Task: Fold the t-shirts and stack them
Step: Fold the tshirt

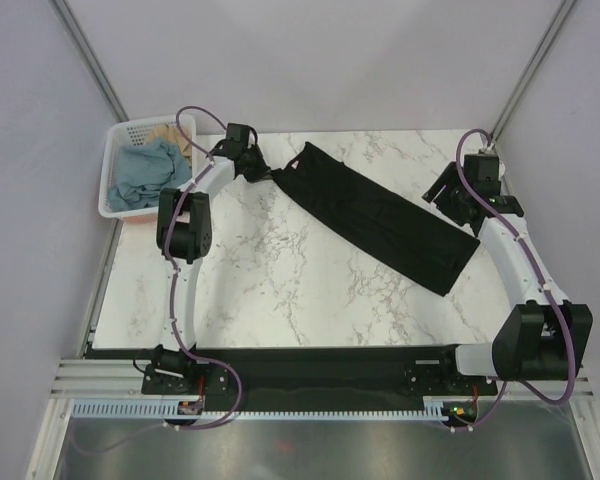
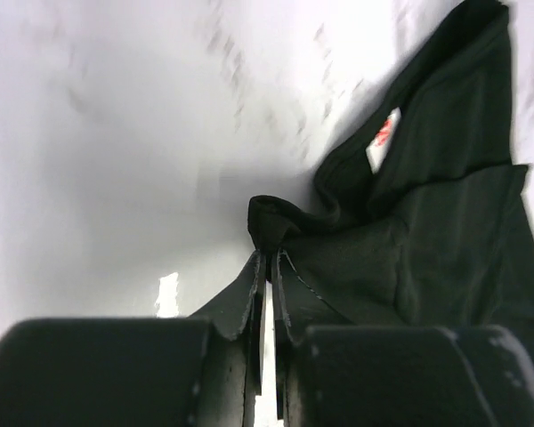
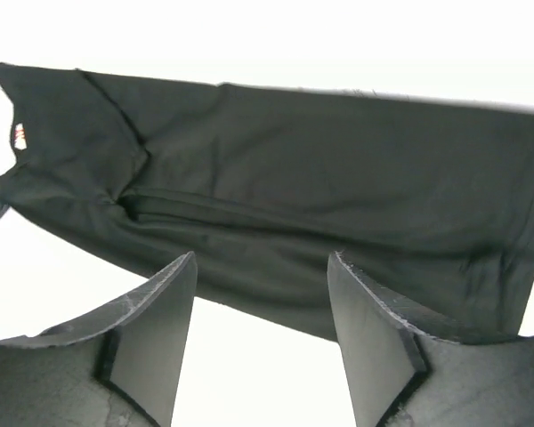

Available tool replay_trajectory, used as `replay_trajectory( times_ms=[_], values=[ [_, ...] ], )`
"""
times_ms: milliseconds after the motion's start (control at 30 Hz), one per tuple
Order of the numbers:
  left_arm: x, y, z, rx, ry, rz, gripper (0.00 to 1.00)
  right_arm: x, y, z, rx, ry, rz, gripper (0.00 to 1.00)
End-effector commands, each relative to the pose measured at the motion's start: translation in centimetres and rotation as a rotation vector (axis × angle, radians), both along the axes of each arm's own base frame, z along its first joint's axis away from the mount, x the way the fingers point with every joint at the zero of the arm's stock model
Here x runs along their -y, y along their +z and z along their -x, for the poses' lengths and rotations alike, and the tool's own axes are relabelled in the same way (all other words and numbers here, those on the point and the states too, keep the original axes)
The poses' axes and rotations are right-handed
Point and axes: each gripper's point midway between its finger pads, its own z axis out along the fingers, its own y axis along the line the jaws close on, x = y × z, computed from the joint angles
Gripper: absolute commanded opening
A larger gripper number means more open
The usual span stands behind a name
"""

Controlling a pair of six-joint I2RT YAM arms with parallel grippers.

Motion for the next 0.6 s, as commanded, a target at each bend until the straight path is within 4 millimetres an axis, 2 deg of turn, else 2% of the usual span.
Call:
replay_trajectory(
  times_ms=[0, 100, 167, 233, 267, 300, 333, 367, 400, 433, 467, 500, 533, 567],
  values=[
    [1.0, 4.5, -3.7, 0.130, -0.034, 0.083, 0.11, -0.2, 3.8, -1.2, 0.113, 0.041, 0.018, 0.71],
    [2.2, 7.7, -3.8, 0.166, -0.087, 0.166, 0.30, -0.6, 4.7, -0.7, 0.130, 0.079, 0.016, 0.78],
    [2.3, 10.0, -2.9, 0.186, -0.082, 0.170, 0.41, -0.7, 4.9, -0.3, 0.129, 0.089, 0.021, 0.85],
    [2.0, 11.6, -2.0, 0.196, -0.069, 0.169, 0.46, -0.7, 5.7, 0.3, 0.132, 0.097, 0.028, 0.96],
    [1.8, 12.9, -1.0, 0.202, -0.065, 0.171, 0.46, -0.6, 6.3, 0.6, 0.143, 0.100, 0.035, 0.98],
    [1.7, 13.4, -0.4, 0.199, -0.061, 0.176, 0.46, -0.6, 6.7, 0.9, 0.145, 0.098, 0.040, 0.98],
    [1.7, 13.7, 0.2, 0.190, -0.057, 0.183, 0.47, -0.4, 7.1, 1.2, 0.147, 0.092, 0.045, 0.98],
    [1.8, 12.8, 1.7, 0.151, -0.057, 0.186, 0.47, -0.4, 7.5, 1.5, 0.153, 0.092, 0.046, 0.98],
    [1.8, 14.7, 2.8, 0.174, -0.055, 0.188, 0.47, -0.4, 8.2, 1.9, 0.169, 0.089, 0.047, 0.98],
    [1.8, 15.0, 3.6, 0.175, -0.050, 0.178, 0.47, -0.5, 8.5, 2.3, 0.171, 0.093, 0.044, 0.98],
    [2.1, 13.2, 5.2, 0.135, -0.043, 0.144, 0.47, -0.8, 9.0, 2.6, 0.186, 0.106, 0.035, 0.98],
    [2.5, 14.7, 6.3, 0.157, -0.049, 0.143, 0.48, -0.9, 9.3, 2.7, 0.191, 0.111, 0.029, 0.98],
    [3.2, 14.3, 7.3, 0.145, -0.066, 0.136, 0.47, -1.1, 9.5, 3.0, 0.191, 0.116, 0.021, 0.98],
    [5.0, 12.8, 9.4, 0.105, -0.103, 0.123, 0.45, -1.4, 9.7, 3.2, 0.194, 0.128, 0.012, 0.98]
  ],
)
